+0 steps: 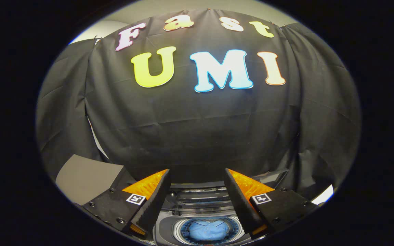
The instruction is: Put the clothes into the washing machine and then close the washing machine lid.
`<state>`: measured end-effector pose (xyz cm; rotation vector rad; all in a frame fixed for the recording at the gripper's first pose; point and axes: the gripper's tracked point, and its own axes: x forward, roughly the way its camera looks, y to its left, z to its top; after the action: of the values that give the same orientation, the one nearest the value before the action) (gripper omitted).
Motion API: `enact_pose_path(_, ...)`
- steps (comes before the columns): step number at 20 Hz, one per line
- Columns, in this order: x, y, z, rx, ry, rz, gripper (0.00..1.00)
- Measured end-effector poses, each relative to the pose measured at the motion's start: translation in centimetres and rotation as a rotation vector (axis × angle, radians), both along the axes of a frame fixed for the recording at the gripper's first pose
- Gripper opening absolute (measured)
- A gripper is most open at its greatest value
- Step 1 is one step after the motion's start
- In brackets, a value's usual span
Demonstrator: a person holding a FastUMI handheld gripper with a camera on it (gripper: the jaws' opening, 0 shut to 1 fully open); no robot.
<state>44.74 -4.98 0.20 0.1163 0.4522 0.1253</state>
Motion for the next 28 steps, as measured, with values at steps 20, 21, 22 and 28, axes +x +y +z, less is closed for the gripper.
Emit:
enact_pose_path(20, 3.5, 1.8, -5.8, -0.084, 0.085, 0.058, 0.97)
enact_pose_path(21, 3.3, 1.8, -5.6, -0.083, 0.080, 0.055, 0.98)
enact_pose_path(22, 3.3, 1.7, -5.5, -0.080, 0.070, 0.052, 0.97)
enact_pose_path(28, 1.9, 1.6, -5.3, -0.078, 0.000, 0.055, 0.98)
